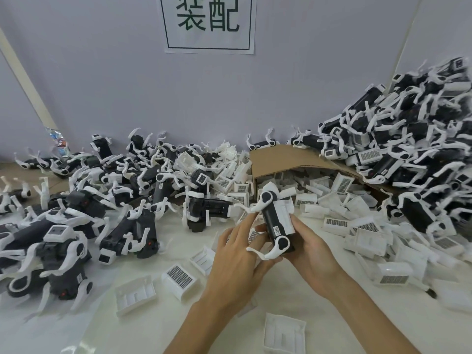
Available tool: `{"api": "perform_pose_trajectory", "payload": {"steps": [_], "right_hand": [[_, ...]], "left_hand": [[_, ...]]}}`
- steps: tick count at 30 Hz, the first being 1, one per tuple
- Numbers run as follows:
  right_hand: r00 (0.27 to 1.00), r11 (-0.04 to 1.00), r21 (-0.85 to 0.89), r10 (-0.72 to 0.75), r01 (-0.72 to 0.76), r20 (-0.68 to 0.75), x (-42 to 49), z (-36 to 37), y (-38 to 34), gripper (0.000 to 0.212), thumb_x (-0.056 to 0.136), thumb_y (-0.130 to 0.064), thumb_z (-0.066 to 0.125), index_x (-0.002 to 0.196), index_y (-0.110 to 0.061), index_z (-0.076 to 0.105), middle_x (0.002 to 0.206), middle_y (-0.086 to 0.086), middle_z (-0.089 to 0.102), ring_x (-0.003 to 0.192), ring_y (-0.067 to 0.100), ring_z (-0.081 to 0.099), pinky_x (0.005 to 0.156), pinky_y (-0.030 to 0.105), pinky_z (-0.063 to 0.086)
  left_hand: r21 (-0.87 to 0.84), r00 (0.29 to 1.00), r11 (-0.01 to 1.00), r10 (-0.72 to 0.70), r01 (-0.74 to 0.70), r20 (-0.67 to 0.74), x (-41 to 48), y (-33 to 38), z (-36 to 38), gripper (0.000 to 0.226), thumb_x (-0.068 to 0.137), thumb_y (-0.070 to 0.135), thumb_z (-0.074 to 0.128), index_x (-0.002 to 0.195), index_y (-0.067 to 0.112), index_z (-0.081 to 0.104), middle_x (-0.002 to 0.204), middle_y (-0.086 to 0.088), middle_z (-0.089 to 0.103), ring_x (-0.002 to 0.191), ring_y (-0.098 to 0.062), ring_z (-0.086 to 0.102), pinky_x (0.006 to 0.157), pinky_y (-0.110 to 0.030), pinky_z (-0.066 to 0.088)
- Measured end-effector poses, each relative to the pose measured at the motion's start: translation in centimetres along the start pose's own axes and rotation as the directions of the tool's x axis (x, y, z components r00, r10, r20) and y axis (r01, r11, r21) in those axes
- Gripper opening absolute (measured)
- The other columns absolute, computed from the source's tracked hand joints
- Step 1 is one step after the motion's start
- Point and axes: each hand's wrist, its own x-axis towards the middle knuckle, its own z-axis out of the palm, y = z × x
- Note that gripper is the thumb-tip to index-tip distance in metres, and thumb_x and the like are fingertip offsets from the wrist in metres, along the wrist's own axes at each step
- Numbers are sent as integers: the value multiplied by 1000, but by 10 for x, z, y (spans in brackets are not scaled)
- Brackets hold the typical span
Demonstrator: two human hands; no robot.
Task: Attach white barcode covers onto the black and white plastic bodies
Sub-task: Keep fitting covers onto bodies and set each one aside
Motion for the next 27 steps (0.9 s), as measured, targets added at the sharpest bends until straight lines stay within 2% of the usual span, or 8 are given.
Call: {"api": "perform_pose_trajectory", "payload": {"steps": [5,9,12,16,19,22,25,27], "right_hand": [[1000,1000,25,-2,1,8,0,-1,-1,51,97,-49,38,124,-19,70,121,19,69,105,26,68,84,34,56],[1000,999,44,4,-5,18,0,0,1,53,95,-52,36,115,-23,75,116,18,71,98,24,69,87,39,53],[1000,994,106,12,-14,23,1,-1,1,55,93,-53,37,112,-21,76,110,17,72,97,25,69,89,41,53],[997,978,205,36,-48,62,0,-2,0,57,94,-52,38,119,-14,73,109,18,70,96,27,68,87,41,51],[995,961,268,44,-68,95,-1,-2,-2,56,96,-50,40,123,-11,70,112,20,68,100,28,66,92,42,49],[990,940,326,58,-97,129,-3,-1,-5,54,97,-49,42,123,-11,71,118,18,67,107,28,66,94,41,52],[981,915,378,79,-143,178,-5,1,-7,54,97,-49,42,125,-11,70,122,18,67,108,28,66,92,39,56],[980,908,394,77,-144,181,-7,0,-7,54,97,-49,44,123,-10,71,117,18,68,104,30,66,91,40,56]], "left_hand": [[17,999,1000,16,-15,-34,1,0,1,54,101,55,31,134,24,61,164,-2,28,145,-22,36,112,-41,35],[10,998,999,32,-31,-63,1,-1,4,53,101,53,33,135,24,61,163,0,29,145,-21,36,112,-41,36],[27,991,997,78,-76,-111,0,-2,8,46,102,48,38,133,23,62,162,-1,33,144,-18,33,111,-35,33],[30,975,992,123,-119,-186,0,-4,11,35,101,37,49,127,19,65,159,-3,38,145,-18,34,108,-34,33],[50,965,989,148,-141,-215,0,-5,9,34,99,35,50,123,18,66,157,-3,41,144,-20,35,106,-34,35],[56,967,988,153,-145,-201,1,-4,6,36,98,35,48,122,19,69,159,-3,39,145,-20,36,106,-37,39],[20,966,987,159,-158,-204,1,-2,5,33,98,34,48,119,19,69,160,-3,36,145,-21,36,105,-36,38],[19,968,987,162,-161,-193,0,0,4,32,98,33,49,119,19,68,161,-4,35,146,-20,33,107,-36,36]]}}
